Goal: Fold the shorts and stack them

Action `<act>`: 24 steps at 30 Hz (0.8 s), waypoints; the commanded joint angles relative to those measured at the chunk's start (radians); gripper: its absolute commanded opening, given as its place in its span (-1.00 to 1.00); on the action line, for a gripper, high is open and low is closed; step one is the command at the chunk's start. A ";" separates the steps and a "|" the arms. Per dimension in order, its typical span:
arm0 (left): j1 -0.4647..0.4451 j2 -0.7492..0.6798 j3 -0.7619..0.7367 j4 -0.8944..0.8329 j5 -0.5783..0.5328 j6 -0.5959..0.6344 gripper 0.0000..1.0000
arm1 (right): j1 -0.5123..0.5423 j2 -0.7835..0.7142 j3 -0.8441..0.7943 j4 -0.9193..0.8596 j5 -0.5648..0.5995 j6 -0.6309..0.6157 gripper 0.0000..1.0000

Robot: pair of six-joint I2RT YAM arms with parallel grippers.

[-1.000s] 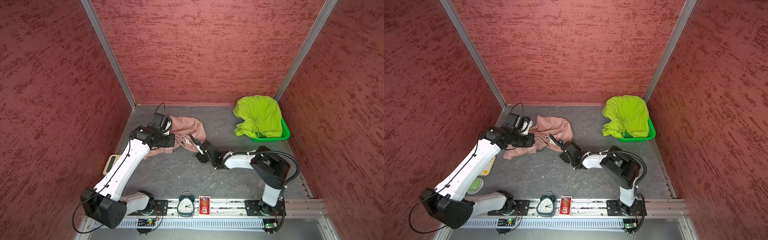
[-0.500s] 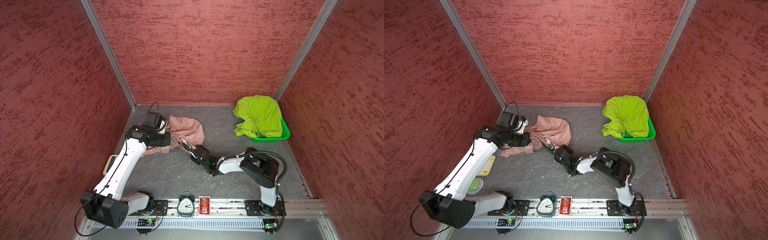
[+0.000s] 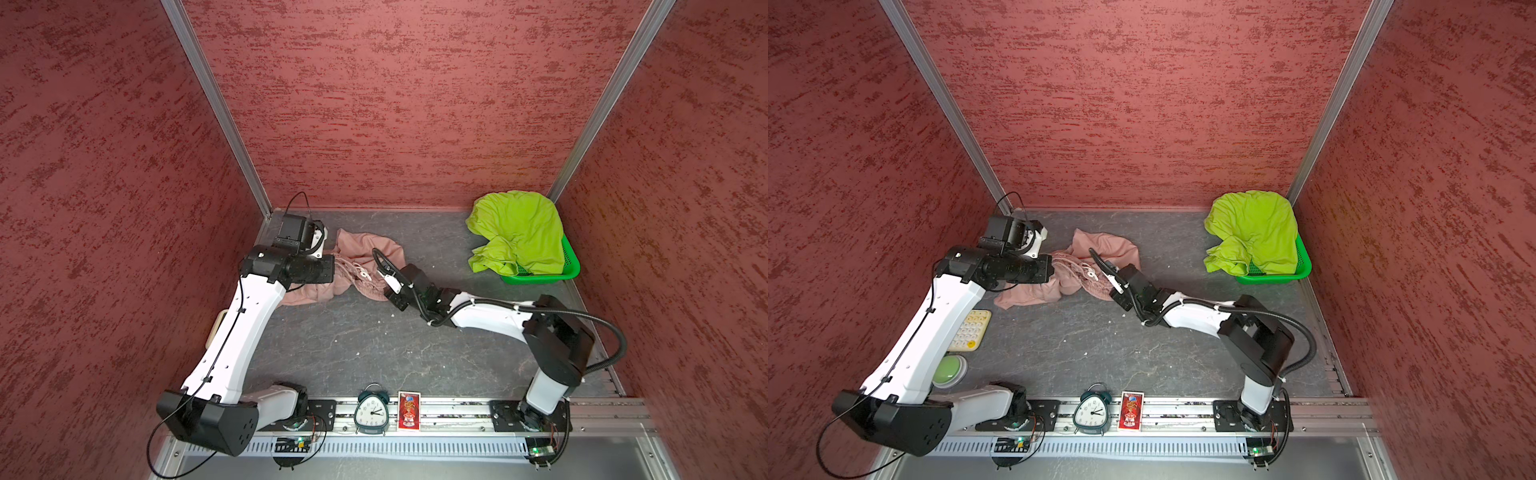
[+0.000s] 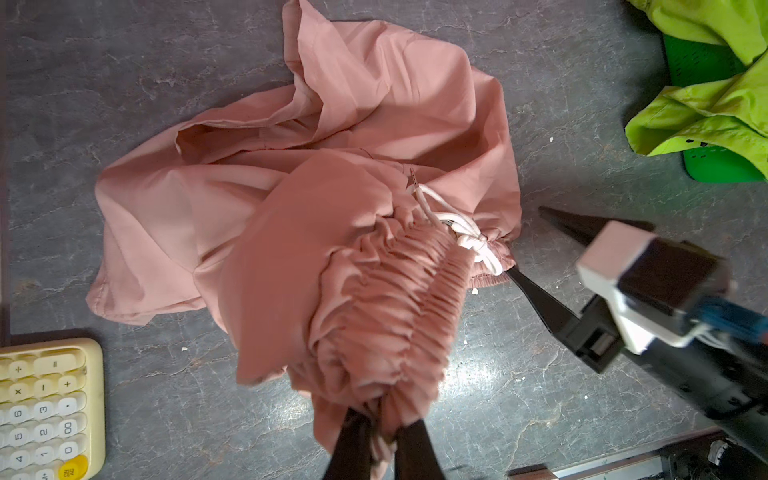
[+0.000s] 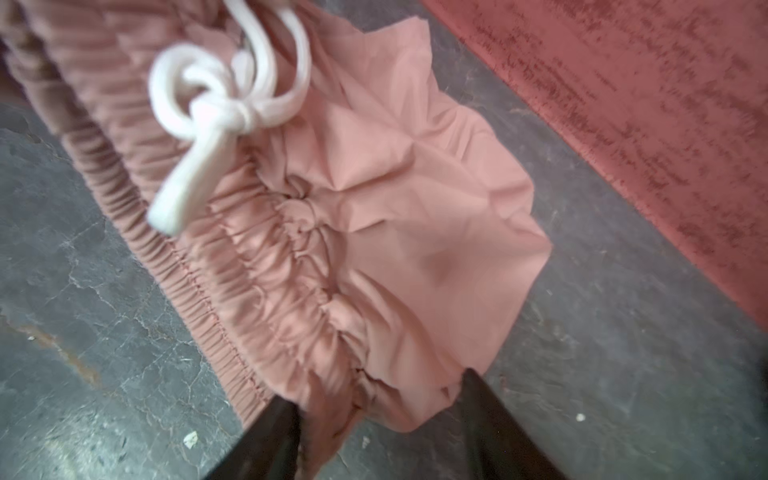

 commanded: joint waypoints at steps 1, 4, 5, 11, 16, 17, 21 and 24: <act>0.010 0.017 0.021 0.029 -0.004 0.037 -1.00 | 0.028 -0.056 -0.084 -0.056 -0.118 -0.021 0.50; 0.021 0.037 0.040 0.029 0.015 0.046 -1.00 | 0.060 -0.069 -0.137 0.000 -0.062 -0.061 0.67; 0.025 0.041 0.047 0.027 0.023 0.049 -1.00 | 0.077 -0.062 -0.149 0.019 -0.023 -0.082 0.75; 0.050 0.052 0.085 0.013 0.032 0.065 -1.00 | 0.151 0.003 -0.217 0.259 0.167 -0.214 0.90; 0.059 0.064 0.094 0.013 0.043 0.070 -1.00 | 0.206 0.133 -0.226 0.546 0.338 -0.344 0.94; 0.061 0.064 0.094 0.012 0.042 0.070 -1.00 | 0.210 0.158 -0.226 0.603 0.360 -0.367 0.94; 0.068 0.062 0.091 0.010 0.045 0.070 -1.00 | 0.212 0.282 -0.203 0.845 0.489 -0.476 0.94; 0.072 0.061 0.088 0.006 0.047 0.071 -1.00 | 0.216 0.305 -0.193 0.885 0.496 -0.497 0.90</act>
